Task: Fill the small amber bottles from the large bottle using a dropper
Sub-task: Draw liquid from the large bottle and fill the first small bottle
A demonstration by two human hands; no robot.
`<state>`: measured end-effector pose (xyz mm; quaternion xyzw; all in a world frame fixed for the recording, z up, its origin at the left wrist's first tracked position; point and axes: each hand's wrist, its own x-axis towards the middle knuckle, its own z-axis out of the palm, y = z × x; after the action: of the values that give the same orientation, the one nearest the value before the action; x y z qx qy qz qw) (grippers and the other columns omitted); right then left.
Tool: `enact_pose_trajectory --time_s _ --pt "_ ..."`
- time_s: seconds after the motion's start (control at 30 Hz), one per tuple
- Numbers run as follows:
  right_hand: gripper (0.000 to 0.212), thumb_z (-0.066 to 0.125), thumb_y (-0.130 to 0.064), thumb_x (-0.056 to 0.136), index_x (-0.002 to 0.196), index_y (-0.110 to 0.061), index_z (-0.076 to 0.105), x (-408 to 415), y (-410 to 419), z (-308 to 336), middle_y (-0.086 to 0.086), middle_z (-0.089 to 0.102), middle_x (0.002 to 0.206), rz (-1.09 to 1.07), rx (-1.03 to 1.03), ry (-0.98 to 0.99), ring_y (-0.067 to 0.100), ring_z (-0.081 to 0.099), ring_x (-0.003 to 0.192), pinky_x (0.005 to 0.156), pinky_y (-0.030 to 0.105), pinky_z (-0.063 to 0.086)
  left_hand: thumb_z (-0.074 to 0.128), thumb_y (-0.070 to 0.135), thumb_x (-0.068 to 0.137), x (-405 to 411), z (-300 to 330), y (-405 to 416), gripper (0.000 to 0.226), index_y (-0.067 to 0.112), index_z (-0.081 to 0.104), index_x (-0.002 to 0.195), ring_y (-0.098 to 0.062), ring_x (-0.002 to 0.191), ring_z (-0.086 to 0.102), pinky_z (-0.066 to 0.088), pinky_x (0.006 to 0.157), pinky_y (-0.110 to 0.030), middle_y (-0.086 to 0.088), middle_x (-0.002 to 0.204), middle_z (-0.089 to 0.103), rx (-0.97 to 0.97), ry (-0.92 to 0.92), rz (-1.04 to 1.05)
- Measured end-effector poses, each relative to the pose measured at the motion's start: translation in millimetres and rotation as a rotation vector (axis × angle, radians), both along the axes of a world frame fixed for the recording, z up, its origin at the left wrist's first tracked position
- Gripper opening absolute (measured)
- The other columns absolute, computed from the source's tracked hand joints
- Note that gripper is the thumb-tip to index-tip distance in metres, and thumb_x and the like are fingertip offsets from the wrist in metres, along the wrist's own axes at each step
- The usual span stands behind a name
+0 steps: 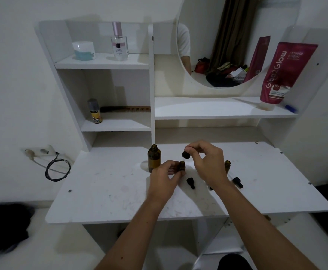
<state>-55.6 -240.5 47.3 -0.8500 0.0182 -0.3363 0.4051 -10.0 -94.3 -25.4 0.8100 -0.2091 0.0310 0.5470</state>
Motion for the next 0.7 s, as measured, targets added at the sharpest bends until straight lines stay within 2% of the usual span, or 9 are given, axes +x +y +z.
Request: enact_pose_trajectory --time_s 0.17,0.33,0.43,0.53,0.7 --pt "0.006 0.072 -0.011 0.097 0.095 -0.013 0.078 -0.1 3.1 2.5 -0.008 0.076 0.084 0.017 -0.037 -0.002 0.005 0.071 0.084 0.081 0.011 0.051 0.078 0.025 0.088 0.0 0.2 -0.2 0.028 0.021 0.073 0.116 0.001 0.095 0.068 0.057 0.093 -0.024 0.015 0.105 0.074 0.020 0.019 0.010" --pt "0.011 0.071 -0.016 0.099 0.106 -0.012 0.077 -5.8 4.7 6.6 -0.007 0.077 0.088 0.000 -0.039 -0.020 0.002 0.072 0.087 0.084 0.016 0.056 0.077 0.030 0.089 -6.0 3.4 5.0 0.036 0.019 0.070 0.122 0.002 0.098 0.068 0.057 0.094 -0.026 0.012 0.109 0.074 -0.016 0.031 0.016" --pt "0.011 0.072 -0.018 0.098 0.107 -0.014 0.077 -10.3 4.7 17.9 -0.009 0.078 0.088 -0.027 -0.020 -0.025 -0.001 0.071 0.089 0.082 0.012 0.054 0.078 0.036 0.088 -11.9 6.1 8.5 0.044 0.017 0.069 0.126 -0.001 0.099 0.069 0.058 0.093 -0.024 0.009 0.112 0.074 -0.050 0.060 0.030" --pt "0.011 0.072 -0.019 0.098 0.108 -0.015 0.077 -14.2 4.0 30.0 -0.009 0.077 0.091 -0.044 -0.028 -0.035 -0.008 0.068 0.091 0.082 0.011 0.052 0.080 0.034 0.086 -19.5 7.0 16.8 0.040 0.017 0.071 0.122 0.001 0.094 0.070 0.058 0.087 -0.020 0.010 0.105 0.074 -0.140 0.093 0.060" --pt "0.015 0.073 -0.019 0.098 0.111 -0.013 0.077 -16.7 6.8 46.7 -0.005 0.078 0.097 -0.013 0.003 -0.077 0.007 0.073 0.093 0.088 0.018 0.055 0.078 0.033 0.088 -23.4 8.5 47.0 0.028 0.021 0.075 0.113 0.000 0.091 0.069 0.059 0.085 -0.022 0.013 0.098 0.075 -0.209 0.140 0.074"
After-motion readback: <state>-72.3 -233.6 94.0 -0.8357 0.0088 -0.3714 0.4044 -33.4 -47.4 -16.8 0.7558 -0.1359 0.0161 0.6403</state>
